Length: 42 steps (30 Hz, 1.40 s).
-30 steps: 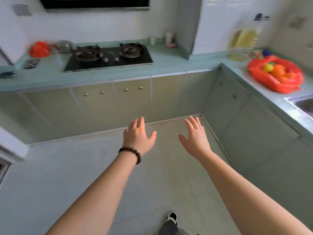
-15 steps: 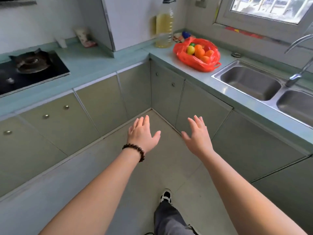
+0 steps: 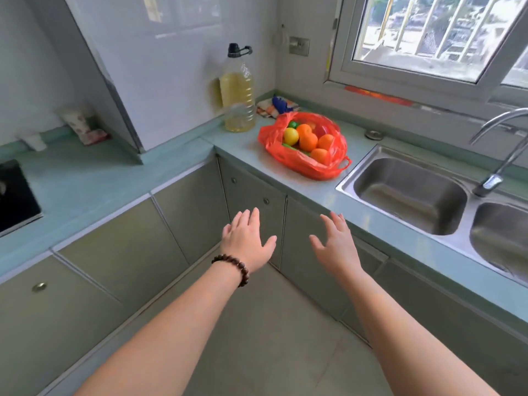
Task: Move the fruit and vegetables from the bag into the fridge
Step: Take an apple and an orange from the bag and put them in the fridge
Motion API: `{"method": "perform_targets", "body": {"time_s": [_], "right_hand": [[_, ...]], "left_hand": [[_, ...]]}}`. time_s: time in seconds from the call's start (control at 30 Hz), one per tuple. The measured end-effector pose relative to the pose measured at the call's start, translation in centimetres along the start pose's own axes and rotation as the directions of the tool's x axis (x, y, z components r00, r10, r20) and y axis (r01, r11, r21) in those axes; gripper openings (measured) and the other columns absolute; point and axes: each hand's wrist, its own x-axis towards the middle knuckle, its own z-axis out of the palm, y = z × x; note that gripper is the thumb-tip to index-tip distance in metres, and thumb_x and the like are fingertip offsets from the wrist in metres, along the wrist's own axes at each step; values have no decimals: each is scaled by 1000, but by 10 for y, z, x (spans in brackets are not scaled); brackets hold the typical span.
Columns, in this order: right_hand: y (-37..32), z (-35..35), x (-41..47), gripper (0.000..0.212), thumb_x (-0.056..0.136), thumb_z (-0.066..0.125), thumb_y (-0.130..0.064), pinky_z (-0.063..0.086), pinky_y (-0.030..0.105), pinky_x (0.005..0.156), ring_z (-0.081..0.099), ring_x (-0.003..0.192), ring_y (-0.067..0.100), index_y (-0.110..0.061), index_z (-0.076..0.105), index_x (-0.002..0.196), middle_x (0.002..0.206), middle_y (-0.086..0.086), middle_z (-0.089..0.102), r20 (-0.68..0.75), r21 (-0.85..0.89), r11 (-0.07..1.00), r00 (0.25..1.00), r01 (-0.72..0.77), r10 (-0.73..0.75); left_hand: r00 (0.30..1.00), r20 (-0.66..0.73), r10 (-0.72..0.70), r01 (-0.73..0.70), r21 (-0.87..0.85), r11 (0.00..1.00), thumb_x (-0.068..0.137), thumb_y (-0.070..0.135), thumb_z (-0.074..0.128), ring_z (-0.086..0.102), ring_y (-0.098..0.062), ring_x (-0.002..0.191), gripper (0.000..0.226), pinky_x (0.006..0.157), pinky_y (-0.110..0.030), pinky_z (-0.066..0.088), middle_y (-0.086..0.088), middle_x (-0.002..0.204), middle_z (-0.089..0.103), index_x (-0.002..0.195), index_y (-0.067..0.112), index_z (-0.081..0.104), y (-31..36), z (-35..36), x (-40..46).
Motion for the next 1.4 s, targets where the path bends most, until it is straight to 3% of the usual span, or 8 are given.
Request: {"method": "perform_targets", "body": {"time_s": [0.33, 0.67, 1.03, 1.23, 1.4], "right_hand": [[9, 26, 125, 57, 91, 53, -28, 12, 37, 118, 6, 145, 20, -14, 32, 142, 155, 8, 18, -6, -21, 996, 996, -88, 88], [-11, 64, 281, 56, 85, 60, -24, 18, 38, 117, 19, 142, 26, -13, 41, 136, 151, 11, 30, -170, 8, 971, 956, -239, 237], [-19, 87, 401, 54, 86, 56, -25, 19, 45, 116, 14, 144, 24, -17, 39, 137, 153, 9, 25, -200, 7, 933, 914, -359, 353], [-1, 85, 467, 63, 84, 60, -25, 17, 46, 117, 11, 144, 28, -18, 34, 140, 155, 12, 19, -173, -50, 945, 934, -325, 312], [17, 100, 515, 74, 79, 66, -25, 15, 47, 116, 12, 143, 34, -18, 30, 143, 156, 15, 11, -93, -194, 961, 979, -197, 182]], "left_hand": [[994, 97, 53, -50, -31, 998, 89, 53, 41, 11, -19, 144, 77, 116, -43, 17, -5, 156, 19, 149, 15, 12, -11, 22, 142], [941, 181, 285, -279, -56, 959, 89, 52, 42, 14, -21, 144, 77, 116, -43, 19, -7, 156, 19, 149, 14, 11, -39, 26, 349], [879, 90, 469, -460, -104, 882, 89, 52, 43, 13, -22, 144, 72, 116, -43, 18, -9, 155, 20, 147, 15, 21, -19, 37, 501], [862, 70, 503, -497, -84, 864, 89, 45, 48, 15, -23, 144, 68, 116, -41, 17, -10, 154, 23, 145, 14, 26, 11, 66, 557], [836, 124, 535, -531, -65, 845, 88, 44, 53, 12, -21, 144, 73, 117, -37, 14, -8, 155, 20, 147, 15, 21, 24, 92, 595]]}}
